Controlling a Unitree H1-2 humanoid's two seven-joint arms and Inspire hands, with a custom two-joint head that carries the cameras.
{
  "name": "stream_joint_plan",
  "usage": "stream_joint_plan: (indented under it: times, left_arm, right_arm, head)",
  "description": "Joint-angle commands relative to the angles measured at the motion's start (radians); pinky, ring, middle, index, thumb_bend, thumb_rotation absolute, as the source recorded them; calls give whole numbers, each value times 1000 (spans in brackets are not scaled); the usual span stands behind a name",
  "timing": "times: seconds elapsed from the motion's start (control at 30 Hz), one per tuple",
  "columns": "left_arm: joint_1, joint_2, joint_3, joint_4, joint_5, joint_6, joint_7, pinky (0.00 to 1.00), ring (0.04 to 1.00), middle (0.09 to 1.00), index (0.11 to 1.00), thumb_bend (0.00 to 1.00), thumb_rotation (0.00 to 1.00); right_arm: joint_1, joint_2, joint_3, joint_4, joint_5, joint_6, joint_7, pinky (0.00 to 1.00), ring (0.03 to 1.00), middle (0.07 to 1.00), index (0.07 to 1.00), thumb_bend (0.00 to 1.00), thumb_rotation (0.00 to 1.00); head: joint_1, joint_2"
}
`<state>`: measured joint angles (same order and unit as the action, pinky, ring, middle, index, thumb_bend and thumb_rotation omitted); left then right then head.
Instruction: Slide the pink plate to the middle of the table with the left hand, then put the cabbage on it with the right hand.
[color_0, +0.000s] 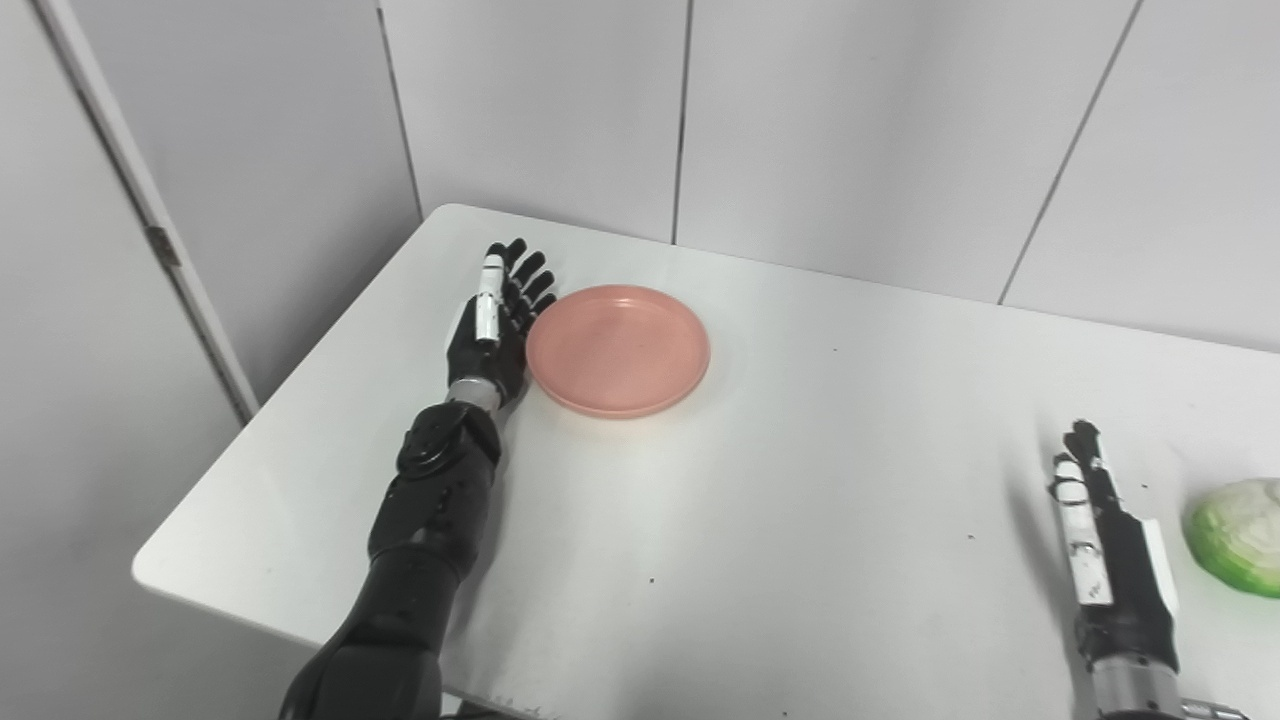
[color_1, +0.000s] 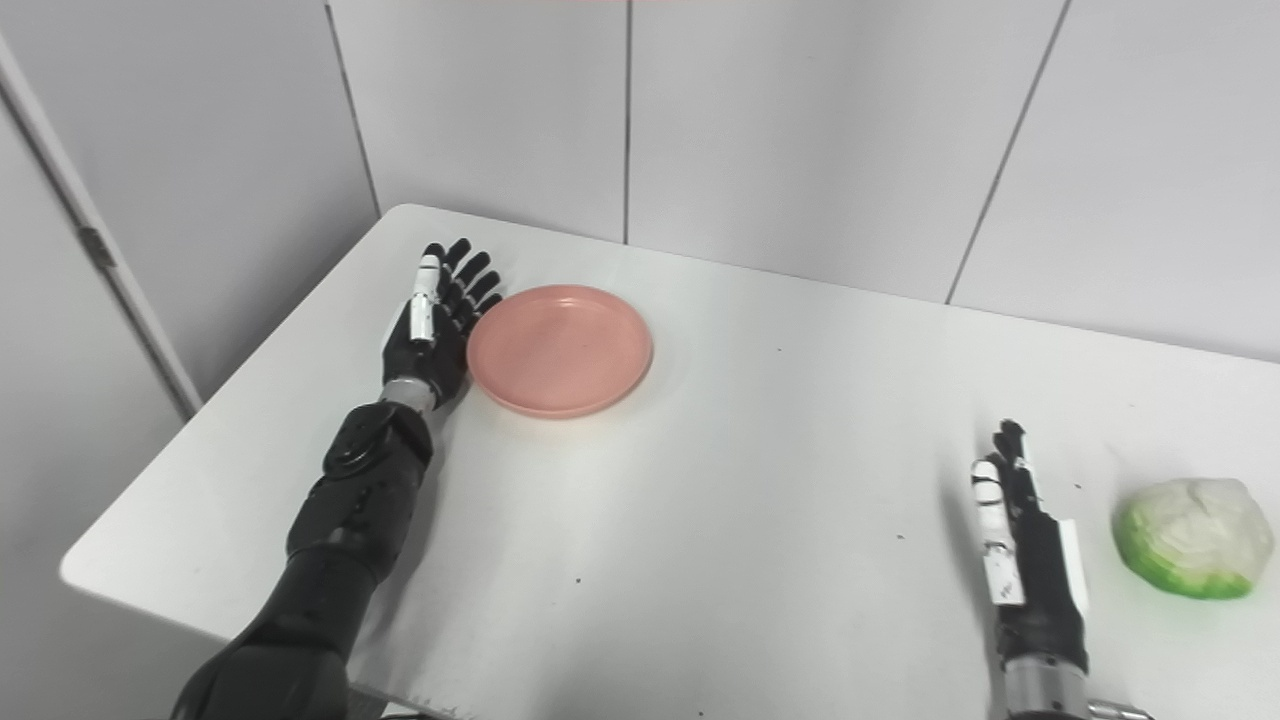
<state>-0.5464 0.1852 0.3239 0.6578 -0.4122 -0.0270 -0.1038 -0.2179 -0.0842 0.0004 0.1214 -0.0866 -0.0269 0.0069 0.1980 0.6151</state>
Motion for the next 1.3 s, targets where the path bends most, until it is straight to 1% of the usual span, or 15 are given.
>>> stream_joint_plan:
  times: [0.0,0.1,0.13,0.2,0.27,0.37,0.47,0.5,0.6,0.77,0.83,0.97,1.13,1.27]
  left_arm:
    - [1,-17,-15,-5,-6,49,-18,932,929,933,930,420,1000]
    - [1,-26,-38,-12,-8,64,-48,917,922,932,928,418,1000]
    - [1,-30,-43,-15,-9,70,-54,917,920,932,927,418,1000]
    - [1,-38,-57,-23,-3,82,-63,913,918,931,924,420,1000]
    - [1,-45,-64,-29,-2,91,-70,907,914,927,920,421,1000]
    - [0,-64,-80,-35,-4,98,-85,907,918,930,920,425,1000]
    - [2,-73,-95,-44,-3,108,-103,921,929,939,925,426,1000]
    - [4,-78,-102,-48,1,112,-107,925,931,939,925,425,1000]
    - [7,-94,-125,-55,8,129,-116,915,922,931,920,426,1000]
    - [16,-123,-163,-73,19,164,-112,916,925,934,923,422,1000]
    - [26,-129,-187,-82,30,163,-126,917,927,937,926,424,1000]
    - [50,-145,-225,-110,41,176,-140,917,926,936,922,431,1000]
    - [84,-159,-270,-168,44,192,-169,925,924,931,921,438,1000]
    - [115,-171,-299,-236,41,225,-187,905,919,927,913,446,1000]
  right_arm:
    - [-11,18,6,-16,-8,13,-15,950,960,970,978,165,1000]
    - [-11,26,9,-8,-14,-4,-21,952,958,968,978,154,1000]
    - [-11,27,9,-4,-15,-12,-22,952,957,968,977,161,1000]
    - [-12,29,13,0,-21,-13,-24,946,955,966,975,179,1000]
    - [-12,34,16,-4,-26,-6,-28,943,954,964,973,193,1000]
    - [-11,43,17,-4,-31,-2,-35,949,958,962,970,214,1000]
    - [-14,53,20,5,-42,-12,-49,944,954,957,964,207,1000]
    - [-15,55,21,7,-48,-12,-53,937,951,953,958,205,1000]
    - [-17,68,23,1,-59,-3,-63,928,948,951,952,209,1000]
    - [-22,80,27,-5,-77,10,-76,912,942,950,953,194,1000]
    - [-24,85,28,-2,-82,6,-80,900,937,947,951,195,1000]
    - [-25,99,24,-4,-82,16,-83,897,930,941,949,182,1000]
    - [-29,102,31,3,-94,7,-85,891,932,944,955,184,1000]
    - [-33,98,38,21,-110,-10,-90,873,932,945,950,230,1000]
  head:
    - [-5,0]
    - [-35,6]
    - [-35,6]
    - [-55,10]
    - [-90,15]
    - [-111,20]
    - [-155,29]
    - [-155,29]
    - [-187,36]
    - [-213,42]
    - [-224,44]
    - [-245,49]
    - [-284,55]
    - [-300,58]
